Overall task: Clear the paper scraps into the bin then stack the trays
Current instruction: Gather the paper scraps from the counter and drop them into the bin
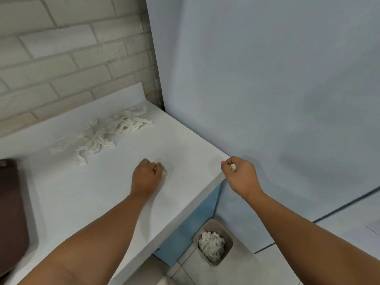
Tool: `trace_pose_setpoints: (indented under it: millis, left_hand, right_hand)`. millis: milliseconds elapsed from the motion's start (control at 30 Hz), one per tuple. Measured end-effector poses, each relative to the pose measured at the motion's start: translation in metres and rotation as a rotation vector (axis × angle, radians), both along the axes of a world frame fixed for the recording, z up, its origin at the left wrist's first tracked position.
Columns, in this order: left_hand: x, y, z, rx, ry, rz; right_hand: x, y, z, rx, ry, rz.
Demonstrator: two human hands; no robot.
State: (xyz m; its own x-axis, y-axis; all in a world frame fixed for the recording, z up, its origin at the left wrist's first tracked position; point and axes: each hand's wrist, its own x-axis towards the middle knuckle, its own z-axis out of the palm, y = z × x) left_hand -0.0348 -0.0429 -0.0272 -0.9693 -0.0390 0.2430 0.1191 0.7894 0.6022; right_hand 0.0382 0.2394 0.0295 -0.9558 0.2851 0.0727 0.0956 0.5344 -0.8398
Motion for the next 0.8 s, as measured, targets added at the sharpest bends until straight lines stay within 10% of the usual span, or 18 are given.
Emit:
trace_pose_setpoints:
  millis: [233,800]
  left_hand:
    - [0.026,-0.013,0.02,0.59,-0.266,0.38]
    - [0.103,0.093,0.078,1.161,-0.468,0.126]
  right_hand:
    - [0.051,0.021,0.004,-0.162,-0.047,0.011]
    - [0.12,0.037,-0.034,-0.331,-0.148,0.012]
